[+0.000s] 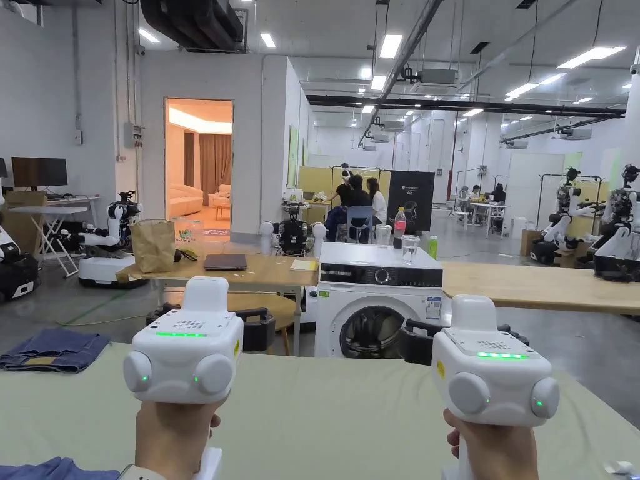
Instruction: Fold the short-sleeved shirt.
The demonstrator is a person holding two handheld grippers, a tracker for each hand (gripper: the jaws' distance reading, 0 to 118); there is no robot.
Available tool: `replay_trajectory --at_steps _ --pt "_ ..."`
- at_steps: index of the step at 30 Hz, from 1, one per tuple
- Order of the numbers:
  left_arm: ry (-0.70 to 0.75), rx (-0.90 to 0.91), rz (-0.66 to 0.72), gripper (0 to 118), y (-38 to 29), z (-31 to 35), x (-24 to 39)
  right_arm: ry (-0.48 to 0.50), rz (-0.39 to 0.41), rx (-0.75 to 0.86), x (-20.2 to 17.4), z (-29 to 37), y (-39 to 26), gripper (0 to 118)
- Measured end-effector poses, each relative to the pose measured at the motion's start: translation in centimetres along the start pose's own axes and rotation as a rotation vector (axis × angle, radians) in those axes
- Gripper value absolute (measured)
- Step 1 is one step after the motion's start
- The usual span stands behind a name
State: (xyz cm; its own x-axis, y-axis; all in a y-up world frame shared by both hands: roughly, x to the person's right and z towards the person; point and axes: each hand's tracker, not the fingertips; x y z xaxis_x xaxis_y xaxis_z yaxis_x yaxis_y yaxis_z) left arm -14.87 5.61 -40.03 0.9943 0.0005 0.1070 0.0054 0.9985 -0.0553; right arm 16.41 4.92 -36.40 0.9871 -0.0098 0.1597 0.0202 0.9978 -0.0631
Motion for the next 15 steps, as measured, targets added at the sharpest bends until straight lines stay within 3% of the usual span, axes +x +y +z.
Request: replay_trajectory --at_steps 3,15 --pt "-0.004 0.012 -0.003 118 0.06 0.16 0.12 -0.025 0.042 0.011 -0.19 0.02 -0.28 118" --pt "0.026 0.043 -0.026 118 -0.16 0.28 0.53 -0.001 0.032 -0.003 -0.01 -0.19 -0.63 118"
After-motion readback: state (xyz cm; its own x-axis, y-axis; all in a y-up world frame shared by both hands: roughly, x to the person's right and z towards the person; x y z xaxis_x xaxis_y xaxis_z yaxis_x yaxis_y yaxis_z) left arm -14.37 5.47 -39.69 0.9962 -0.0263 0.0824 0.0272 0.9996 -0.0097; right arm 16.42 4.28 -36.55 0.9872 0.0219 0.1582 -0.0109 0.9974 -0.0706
